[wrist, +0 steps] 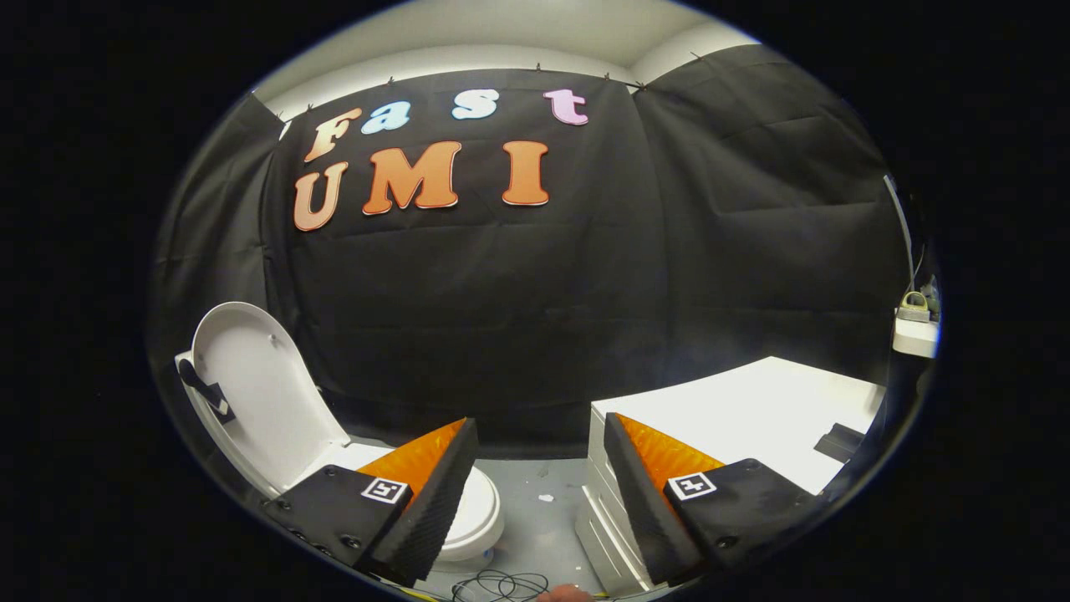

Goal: Open the toilet lid.

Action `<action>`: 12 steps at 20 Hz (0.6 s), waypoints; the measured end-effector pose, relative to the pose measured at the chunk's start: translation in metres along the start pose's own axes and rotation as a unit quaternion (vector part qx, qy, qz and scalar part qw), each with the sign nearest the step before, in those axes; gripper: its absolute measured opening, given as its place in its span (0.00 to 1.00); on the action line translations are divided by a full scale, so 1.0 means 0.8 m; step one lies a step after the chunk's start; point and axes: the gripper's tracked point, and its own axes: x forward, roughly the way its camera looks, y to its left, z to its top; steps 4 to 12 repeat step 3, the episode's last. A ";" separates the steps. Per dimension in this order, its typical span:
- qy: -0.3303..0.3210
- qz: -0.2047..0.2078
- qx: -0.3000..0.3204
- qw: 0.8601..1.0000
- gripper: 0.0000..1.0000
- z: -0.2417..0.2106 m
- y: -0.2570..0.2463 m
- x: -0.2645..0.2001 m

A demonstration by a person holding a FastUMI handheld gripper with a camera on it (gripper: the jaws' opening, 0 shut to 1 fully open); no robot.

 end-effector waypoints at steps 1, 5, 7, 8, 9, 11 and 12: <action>0.000 0.000 0.000 1.000 0.97 0.000 0.000 -0.001; 0.002 -0.001 0.000 1.000 0.97 -0.001 -0.001 -0.001; 0.002 -0.001 0.000 1.000 0.97 -0.001 -0.001 -0.001; 0.002 -0.001 0.000 1.000 0.97 -0.001 -0.001 -0.001; 0.002 -0.001 0.000 1.000 0.97 -0.001 -0.001 -0.001; 0.002 -0.001 0.000 1.000 0.97 -0.001 -0.001 -0.001; 0.002 -0.001 0.000 1.000 0.97 -0.001 -0.001 -0.001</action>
